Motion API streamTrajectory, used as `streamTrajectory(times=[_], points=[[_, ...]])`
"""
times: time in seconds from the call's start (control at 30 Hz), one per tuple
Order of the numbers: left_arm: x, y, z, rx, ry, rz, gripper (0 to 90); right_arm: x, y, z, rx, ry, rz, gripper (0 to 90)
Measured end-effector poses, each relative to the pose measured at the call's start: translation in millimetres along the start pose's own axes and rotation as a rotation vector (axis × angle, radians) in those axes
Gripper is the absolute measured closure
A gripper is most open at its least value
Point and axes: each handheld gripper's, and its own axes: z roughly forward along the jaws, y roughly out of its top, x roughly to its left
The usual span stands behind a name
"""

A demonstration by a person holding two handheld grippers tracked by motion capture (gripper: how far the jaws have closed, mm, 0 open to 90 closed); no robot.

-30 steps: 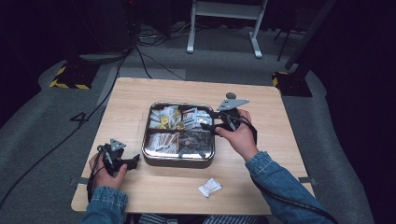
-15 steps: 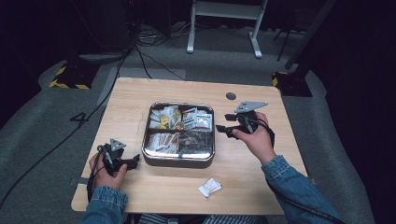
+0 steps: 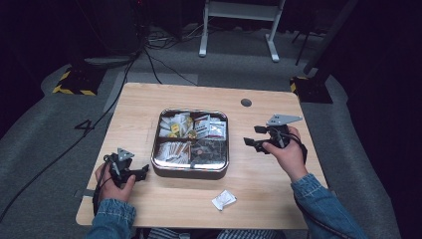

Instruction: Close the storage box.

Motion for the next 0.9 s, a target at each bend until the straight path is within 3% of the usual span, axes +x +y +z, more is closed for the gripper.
streamTrajectory(times=[0.4,0.77,0.9], points=[[0.2,0.7,0.5,0.003,-0.001,0.003,13.3,-25.6,-47.0,-18.2,-0.001,-0.048,0.083,23.5],[0.3,1.1,0.8,0.005,-0.001,0.003,13.0,-36.4,-84.4,-29.5,-0.002,-0.067,0.142,20.8],[0.5,1.2,0.8,0.003,-0.003,0.001,13.0,-40.3,-95.6,-32.2,-0.013,-0.106,0.113,20.8]])
